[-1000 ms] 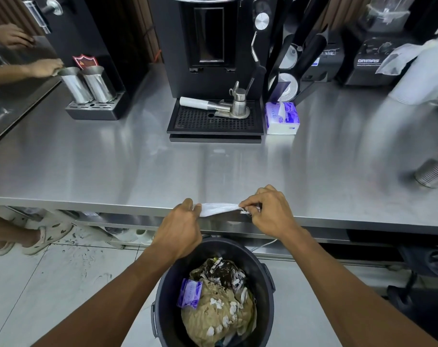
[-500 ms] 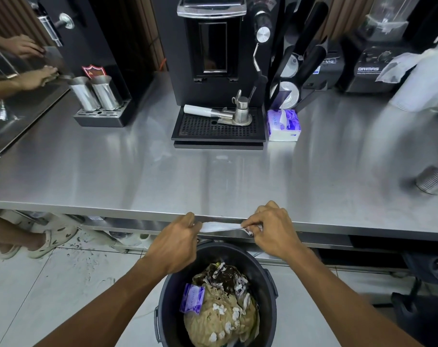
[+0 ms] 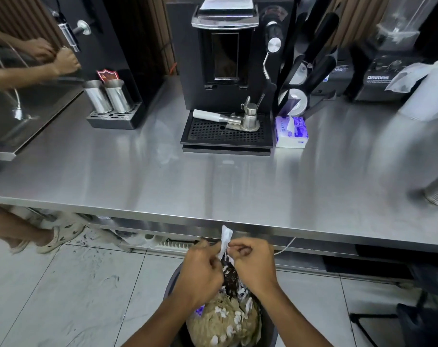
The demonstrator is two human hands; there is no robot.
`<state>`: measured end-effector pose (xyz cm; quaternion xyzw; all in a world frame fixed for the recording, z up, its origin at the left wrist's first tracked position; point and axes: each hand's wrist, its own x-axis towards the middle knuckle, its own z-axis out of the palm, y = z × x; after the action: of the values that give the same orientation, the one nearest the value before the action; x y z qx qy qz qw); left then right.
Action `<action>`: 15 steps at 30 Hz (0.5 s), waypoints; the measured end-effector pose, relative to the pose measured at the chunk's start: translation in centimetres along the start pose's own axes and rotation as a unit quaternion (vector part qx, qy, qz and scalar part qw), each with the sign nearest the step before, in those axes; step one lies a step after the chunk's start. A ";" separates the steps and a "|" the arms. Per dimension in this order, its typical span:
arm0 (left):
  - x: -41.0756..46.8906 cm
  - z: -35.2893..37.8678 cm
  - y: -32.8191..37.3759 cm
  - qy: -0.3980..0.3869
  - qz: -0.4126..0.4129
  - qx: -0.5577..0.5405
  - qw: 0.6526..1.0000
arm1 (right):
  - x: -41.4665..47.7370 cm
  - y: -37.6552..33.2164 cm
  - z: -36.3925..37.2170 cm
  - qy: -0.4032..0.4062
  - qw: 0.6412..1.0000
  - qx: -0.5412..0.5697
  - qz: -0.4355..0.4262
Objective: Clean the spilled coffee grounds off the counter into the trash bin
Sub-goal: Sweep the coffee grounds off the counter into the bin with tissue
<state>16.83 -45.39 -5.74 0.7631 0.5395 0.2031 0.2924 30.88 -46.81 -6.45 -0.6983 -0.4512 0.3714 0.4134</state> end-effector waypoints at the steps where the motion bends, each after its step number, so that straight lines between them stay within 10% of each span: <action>1: -0.2 0.1 0.0 -0.007 -0.006 -0.001 1.000 | -0.2 0.1 0.3 -0.002 1.000 -0.005 -0.008; 15: -0.2 -0.6 -1.8 0.096 -0.019 0.061 0.993 | -0.2 -3.2 0.9 -0.120 0.982 0.117 0.087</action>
<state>15.10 -45.05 -6.50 0.7463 0.5905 0.2367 0.1956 28.95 -45.95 -3.83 -0.6320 -0.3884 0.5371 0.4016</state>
